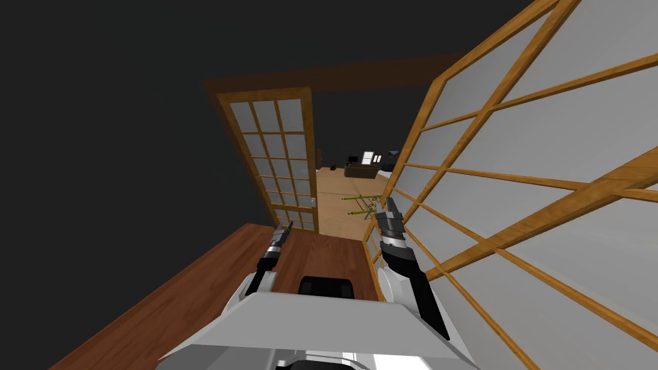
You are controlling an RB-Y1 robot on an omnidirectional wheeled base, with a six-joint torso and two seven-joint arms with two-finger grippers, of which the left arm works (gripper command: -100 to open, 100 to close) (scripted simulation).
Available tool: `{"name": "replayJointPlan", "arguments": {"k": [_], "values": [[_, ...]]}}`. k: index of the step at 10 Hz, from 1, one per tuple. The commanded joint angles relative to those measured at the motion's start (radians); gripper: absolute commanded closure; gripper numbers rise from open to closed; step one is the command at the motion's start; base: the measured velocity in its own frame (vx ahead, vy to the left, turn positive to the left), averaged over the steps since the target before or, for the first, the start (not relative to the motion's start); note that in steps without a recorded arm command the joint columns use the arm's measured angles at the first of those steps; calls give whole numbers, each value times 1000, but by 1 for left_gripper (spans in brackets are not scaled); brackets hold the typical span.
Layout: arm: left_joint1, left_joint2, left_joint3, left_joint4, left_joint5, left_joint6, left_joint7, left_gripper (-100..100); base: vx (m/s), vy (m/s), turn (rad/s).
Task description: Pull the door open
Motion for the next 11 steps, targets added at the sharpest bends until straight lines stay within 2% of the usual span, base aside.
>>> {"name": "replayJointPlan", "arguments": {"k": [1, 11], "values": [[-9, 0, 7, 36, -8, -11, -36, -100, 99, -9, -108], [-72, 2, 52, 251, -51, -74, -220, -100, 106, 1, -83]]}}
